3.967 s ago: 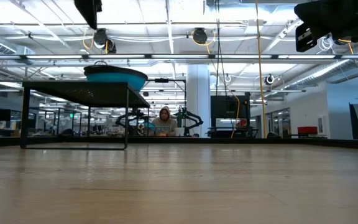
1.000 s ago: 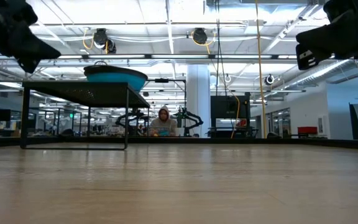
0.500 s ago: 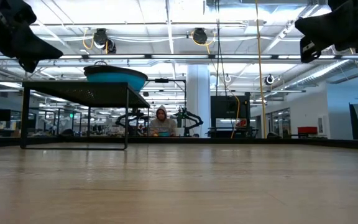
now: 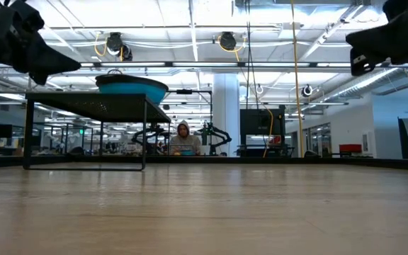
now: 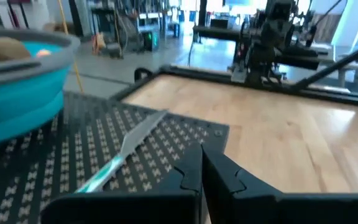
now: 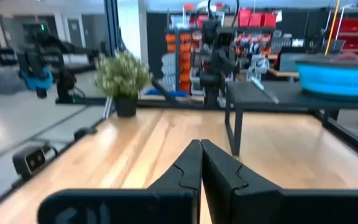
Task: Pick & Place Fruit
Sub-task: Return to Home Position
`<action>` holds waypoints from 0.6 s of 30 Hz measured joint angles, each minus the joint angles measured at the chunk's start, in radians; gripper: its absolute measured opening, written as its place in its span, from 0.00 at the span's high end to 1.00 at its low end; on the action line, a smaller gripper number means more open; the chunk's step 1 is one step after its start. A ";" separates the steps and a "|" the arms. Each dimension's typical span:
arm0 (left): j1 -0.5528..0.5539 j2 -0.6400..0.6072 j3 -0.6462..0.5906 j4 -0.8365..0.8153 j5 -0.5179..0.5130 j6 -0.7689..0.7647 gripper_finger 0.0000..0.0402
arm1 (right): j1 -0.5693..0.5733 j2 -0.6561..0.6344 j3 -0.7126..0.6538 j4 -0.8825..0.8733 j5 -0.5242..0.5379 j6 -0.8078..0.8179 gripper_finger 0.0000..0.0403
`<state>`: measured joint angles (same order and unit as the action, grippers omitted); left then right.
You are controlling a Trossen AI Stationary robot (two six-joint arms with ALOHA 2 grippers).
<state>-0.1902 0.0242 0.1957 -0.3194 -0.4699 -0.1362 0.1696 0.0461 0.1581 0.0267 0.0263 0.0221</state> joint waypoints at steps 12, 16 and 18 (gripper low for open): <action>0.001 0.001 -0.108 0.119 -0.003 0.029 0.99 | 0.000 -0.007 0.000 -0.070 0.004 -0.033 1.00; 0.001 0.000 -0.108 0.144 -0.001 0.063 0.99 | 0.000 -0.007 0.000 -0.062 0.005 -0.073 1.00; 0.001 0.000 -0.108 0.160 0.002 0.069 0.99 | 0.000 -0.008 0.000 -0.047 0.004 -0.067 1.00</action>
<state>-0.1894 0.0246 0.0879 -0.1596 -0.4683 -0.0667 0.1696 0.0383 0.1581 -0.0205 0.0303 -0.0454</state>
